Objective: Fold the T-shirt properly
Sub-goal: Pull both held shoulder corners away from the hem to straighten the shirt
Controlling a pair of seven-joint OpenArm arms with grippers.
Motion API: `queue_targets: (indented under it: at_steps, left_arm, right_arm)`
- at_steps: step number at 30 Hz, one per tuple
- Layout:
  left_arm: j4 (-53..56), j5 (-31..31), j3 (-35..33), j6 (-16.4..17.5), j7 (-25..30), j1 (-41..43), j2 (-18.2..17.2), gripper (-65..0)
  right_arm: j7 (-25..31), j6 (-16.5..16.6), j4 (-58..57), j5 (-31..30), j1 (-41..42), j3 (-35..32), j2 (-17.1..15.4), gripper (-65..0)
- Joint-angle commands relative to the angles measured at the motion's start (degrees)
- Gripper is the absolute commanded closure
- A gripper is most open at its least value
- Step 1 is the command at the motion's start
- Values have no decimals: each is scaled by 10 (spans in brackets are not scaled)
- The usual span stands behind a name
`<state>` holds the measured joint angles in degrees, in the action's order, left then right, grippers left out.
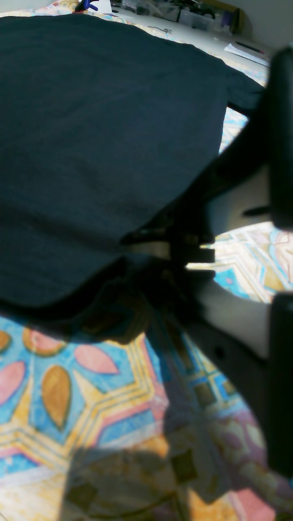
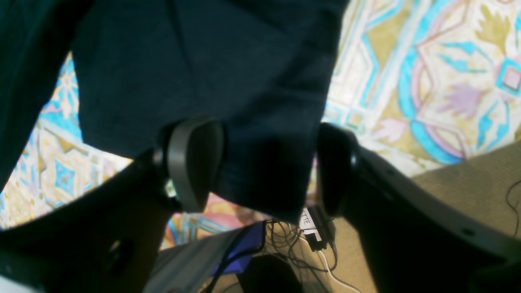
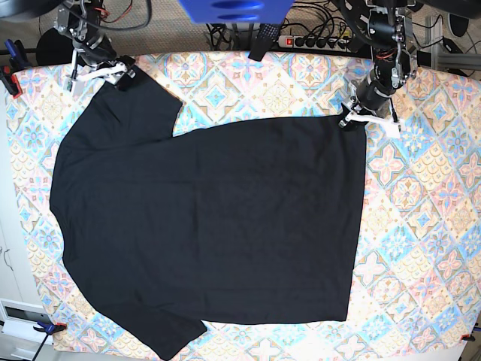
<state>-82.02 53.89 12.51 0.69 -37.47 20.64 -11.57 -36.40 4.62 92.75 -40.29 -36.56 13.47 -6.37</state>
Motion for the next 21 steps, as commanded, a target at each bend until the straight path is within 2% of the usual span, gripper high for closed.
queue_targets:
  at_steps: [1, 4, 9, 12, 15, 17, 21]
  left_arm:
    - [-4, -8, 1, -7, -15, 6, -4, 0]
    - [-4, -8, 1, -7, -15, 7, -4, 0]
    - [-4, -8, 1, -7, -15, 8, -4, 0]
    - [-4, -8, 1, -7, -15, 10, -4, 0]
    - [-6, -7, -2, -7, -15, 19, -17, 0]
    - [-6, -7, -2, -7, -15, 27, -25, 0]
    - [-10, -7, -2, -7, -15, 47, -47, 0]
  right_arm:
    - [-56, 14, -4, -16, -6, -16, 9, -387]
    - [-56, 14, -4, -16, -7, -16, 9, -343]
    - [-56, 18, -4, -18, -7, -11, 10, -174]
    - [-56, 55, -6, -19, -8, -9, 10, -108]
    - [-56, 97, -7, -19, -18, 9, 10, -7]
    - [-56, 119, -4, -19, -29, 31, 11, 0]
    - [-56, 127, -3, -19, -52, 78, 11, 0]
